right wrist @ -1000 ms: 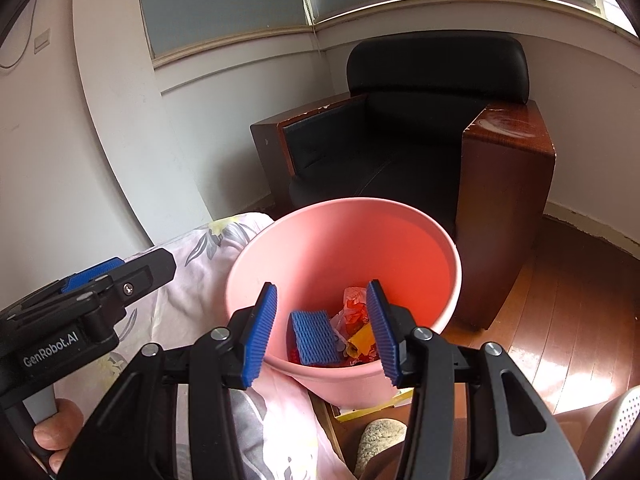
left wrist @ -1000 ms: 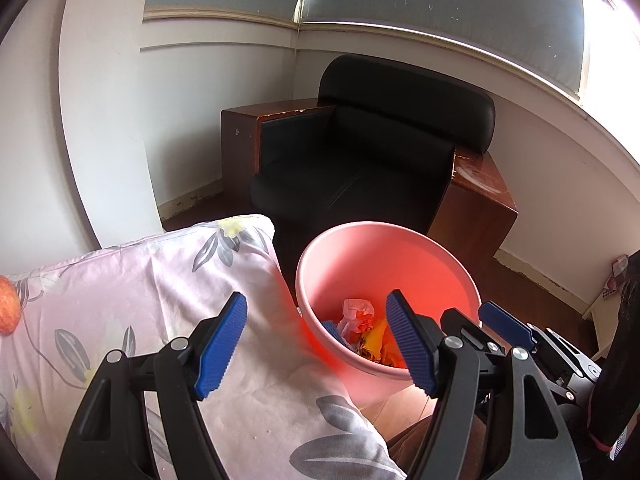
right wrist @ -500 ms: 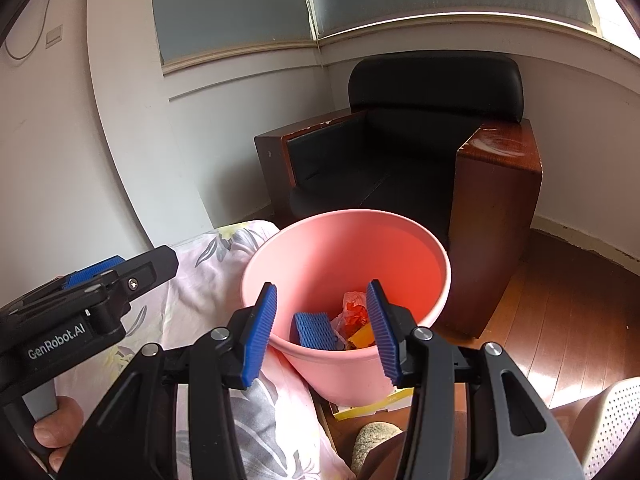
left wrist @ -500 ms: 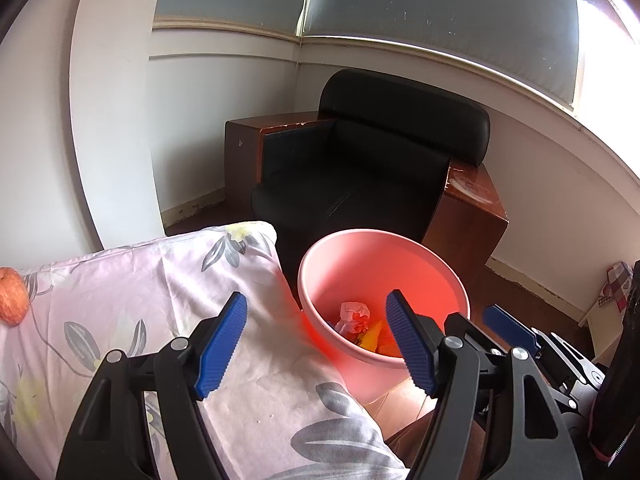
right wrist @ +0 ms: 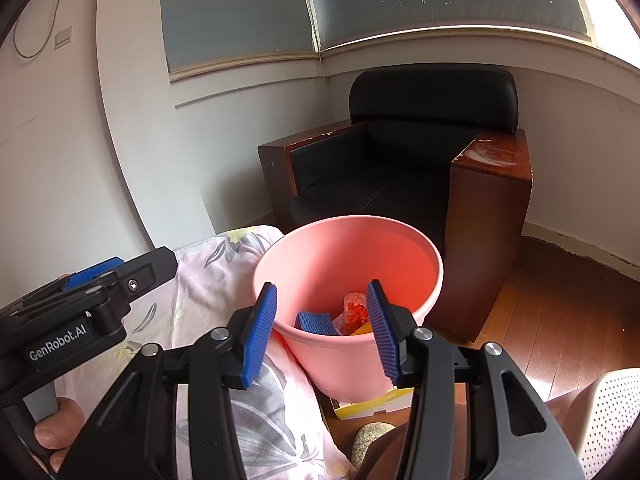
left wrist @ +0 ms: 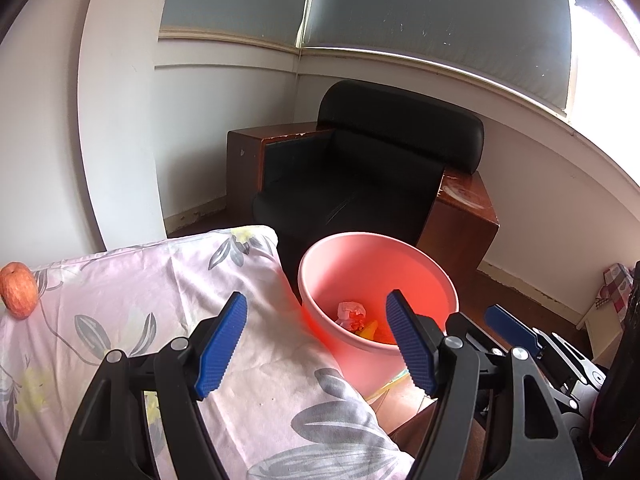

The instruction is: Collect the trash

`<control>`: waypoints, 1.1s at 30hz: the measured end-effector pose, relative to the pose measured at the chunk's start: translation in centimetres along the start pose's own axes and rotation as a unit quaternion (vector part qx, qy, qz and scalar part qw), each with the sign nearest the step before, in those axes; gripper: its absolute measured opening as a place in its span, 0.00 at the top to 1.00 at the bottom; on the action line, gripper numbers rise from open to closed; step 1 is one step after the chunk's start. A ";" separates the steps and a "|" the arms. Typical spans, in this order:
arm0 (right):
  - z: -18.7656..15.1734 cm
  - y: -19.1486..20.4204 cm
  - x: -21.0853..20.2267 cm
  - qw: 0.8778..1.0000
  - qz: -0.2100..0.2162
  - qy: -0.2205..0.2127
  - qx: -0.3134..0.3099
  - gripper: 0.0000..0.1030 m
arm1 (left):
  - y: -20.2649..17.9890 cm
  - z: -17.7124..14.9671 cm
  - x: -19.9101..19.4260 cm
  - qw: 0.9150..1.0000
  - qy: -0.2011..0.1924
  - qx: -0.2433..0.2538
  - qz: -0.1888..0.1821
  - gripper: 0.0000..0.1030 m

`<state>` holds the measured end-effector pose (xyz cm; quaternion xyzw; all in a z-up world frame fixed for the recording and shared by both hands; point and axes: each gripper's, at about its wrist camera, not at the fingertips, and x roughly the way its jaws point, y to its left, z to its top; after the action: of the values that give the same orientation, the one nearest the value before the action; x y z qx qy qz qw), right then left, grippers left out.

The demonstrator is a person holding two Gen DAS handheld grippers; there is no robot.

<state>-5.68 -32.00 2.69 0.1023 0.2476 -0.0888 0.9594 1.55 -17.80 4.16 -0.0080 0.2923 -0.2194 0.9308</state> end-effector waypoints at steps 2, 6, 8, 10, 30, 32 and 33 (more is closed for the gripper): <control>-0.1 0.1 -0.4 1.000 0.001 -0.002 -0.001 0.54 | 0.0 -0.1 -0.4 1.000 -0.002 0.001 -0.001 0.31; -0.3 0.3 -1.1 1.000 0.003 -0.005 -0.003 0.54 | -0.3 -0.4 -1.2 1.000 -0.006 0.003 -0.001 0.31; -0.4 0.4 -1.4 1.000 0.004 -0.006 -0.005 0.54 | -0.4 -0.6 -1.6 1.000 -0.007 0.004 -0.002 0.31; -0.5 0.5 -1.6 1.000 0.004 -0.007 -0.006 0.54 | -0.4 -0.8 -1.9 1.000 -0.008 0.005 -0.002 0.31; -0.9 0.9 -2.4 1.000 0.007 -0.002 -0.012 0.54 | -0.3 -1.4 -3.0 1.000 -0.009 0.003 -0.006 0.31; -1.0 0.9 -2.4 1.000 0.007 -0.001 -0.012 0.54 | -0.3 -1.6 -3.0 1.000 -0.008 0.005 -0.006 0.31; -1.0 0.9 -2.4 1.000 0.008 -0.001 -0.012 0.54 | -0.3 -1.6 -3.0 1.000 -0.007 0.005 -0.006 0.31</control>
<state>-8.00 -30.65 3.15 0.0928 0.2470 -0.0787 0.9614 -1.69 -16.64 4.52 -0.0064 0.2842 -0.2264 0.9316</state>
